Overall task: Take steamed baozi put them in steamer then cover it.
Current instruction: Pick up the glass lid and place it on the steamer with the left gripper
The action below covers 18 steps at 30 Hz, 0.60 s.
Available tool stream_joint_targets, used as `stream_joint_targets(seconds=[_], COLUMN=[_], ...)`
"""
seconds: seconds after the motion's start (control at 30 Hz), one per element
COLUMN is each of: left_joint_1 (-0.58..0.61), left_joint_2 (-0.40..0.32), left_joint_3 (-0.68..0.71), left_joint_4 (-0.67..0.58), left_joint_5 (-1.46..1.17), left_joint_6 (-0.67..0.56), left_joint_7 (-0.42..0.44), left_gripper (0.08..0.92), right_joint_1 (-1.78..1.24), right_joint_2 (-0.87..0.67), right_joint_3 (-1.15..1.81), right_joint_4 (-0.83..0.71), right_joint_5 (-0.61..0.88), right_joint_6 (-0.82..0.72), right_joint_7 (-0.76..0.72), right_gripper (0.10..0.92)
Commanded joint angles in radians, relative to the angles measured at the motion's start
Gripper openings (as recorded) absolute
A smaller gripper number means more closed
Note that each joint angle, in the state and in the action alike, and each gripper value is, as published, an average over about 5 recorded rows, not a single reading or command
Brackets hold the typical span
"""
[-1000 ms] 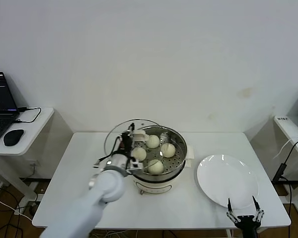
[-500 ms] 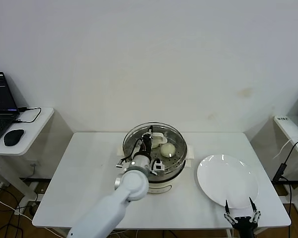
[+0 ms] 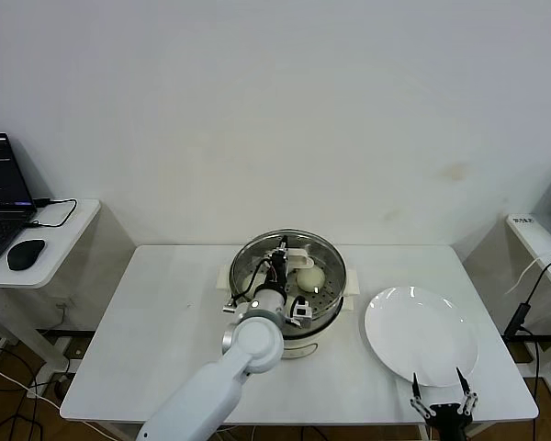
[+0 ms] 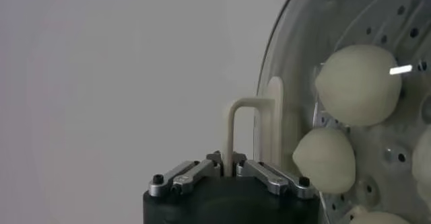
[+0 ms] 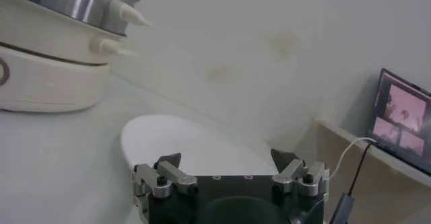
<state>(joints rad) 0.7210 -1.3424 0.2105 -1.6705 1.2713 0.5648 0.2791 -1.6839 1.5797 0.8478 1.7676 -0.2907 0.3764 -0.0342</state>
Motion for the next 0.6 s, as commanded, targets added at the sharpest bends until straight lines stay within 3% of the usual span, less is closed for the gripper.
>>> stream_joint_targets(seconds=[0.03,0.6], left_joint_1=[0.004,0.028], left_joint_2=[-0.012,-0.028], left_joint_3=[-0.008,-0.022], left_joint_4=[0.013,0.005], left_joint_5=[0.015,0.027], left_joint_6=[-0.001,-0.019], left_joint_7=[0.003,-0.006], left_gripper=[0.150,0.159], right_joint_1=[-0.001,-0.002], right_joint_2=[0.001,0.000], right_joint_3=[-0.004,-0.014], right_joint_4=[-0.002,-0.007], right_joint_5=[-0.003,-0.007], right_joint_6=[0.002,0.005], right_joint_7=[-0.001,-0.004], right_gripper=[0.823,0.823])
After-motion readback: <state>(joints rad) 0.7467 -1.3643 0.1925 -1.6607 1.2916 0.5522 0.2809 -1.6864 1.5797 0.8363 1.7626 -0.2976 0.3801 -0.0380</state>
